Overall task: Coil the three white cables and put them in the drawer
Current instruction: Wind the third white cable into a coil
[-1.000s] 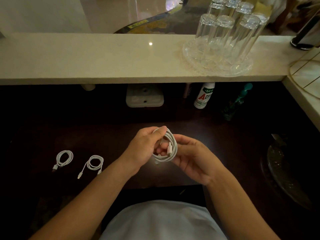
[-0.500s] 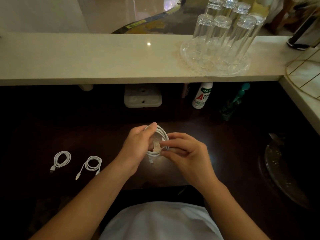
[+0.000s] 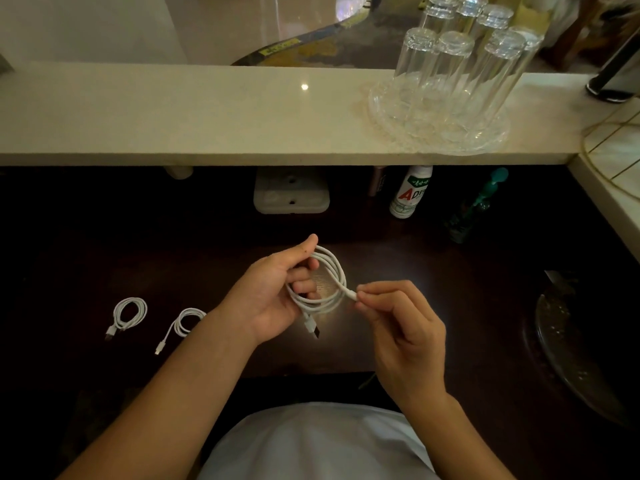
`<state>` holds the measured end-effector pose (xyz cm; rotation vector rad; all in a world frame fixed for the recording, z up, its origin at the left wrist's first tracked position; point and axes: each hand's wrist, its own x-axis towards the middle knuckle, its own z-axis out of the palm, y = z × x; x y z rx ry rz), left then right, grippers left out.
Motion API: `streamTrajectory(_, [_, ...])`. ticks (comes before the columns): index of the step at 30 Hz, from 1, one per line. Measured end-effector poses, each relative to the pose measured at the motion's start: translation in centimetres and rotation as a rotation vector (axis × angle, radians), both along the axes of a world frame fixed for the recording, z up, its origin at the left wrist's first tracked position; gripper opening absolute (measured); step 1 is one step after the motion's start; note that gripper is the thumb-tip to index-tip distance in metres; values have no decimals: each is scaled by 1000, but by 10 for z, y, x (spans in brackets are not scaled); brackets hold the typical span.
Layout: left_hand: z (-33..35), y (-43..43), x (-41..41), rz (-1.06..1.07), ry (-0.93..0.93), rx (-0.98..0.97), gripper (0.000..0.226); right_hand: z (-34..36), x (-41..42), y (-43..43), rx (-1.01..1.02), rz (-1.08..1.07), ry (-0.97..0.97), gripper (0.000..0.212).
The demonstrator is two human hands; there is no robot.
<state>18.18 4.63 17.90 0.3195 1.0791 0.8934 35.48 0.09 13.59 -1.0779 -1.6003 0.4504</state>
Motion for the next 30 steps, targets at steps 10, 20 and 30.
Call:
streamTrajectory(10, [11, 6, -10, -456, 436, 380, 30, -11, 20, 11, -750, 329, 140, 22])
streamTrajectory(20, [1, 7, -26, -722, 672, 386, 30, 4, -1, 47, -1141, 611, 625, 21])
streamTrajectory(30, [-81, -14, -4, 200, 308, 84, 13, -37, -64, 44, -1375, 376, 769, 33])
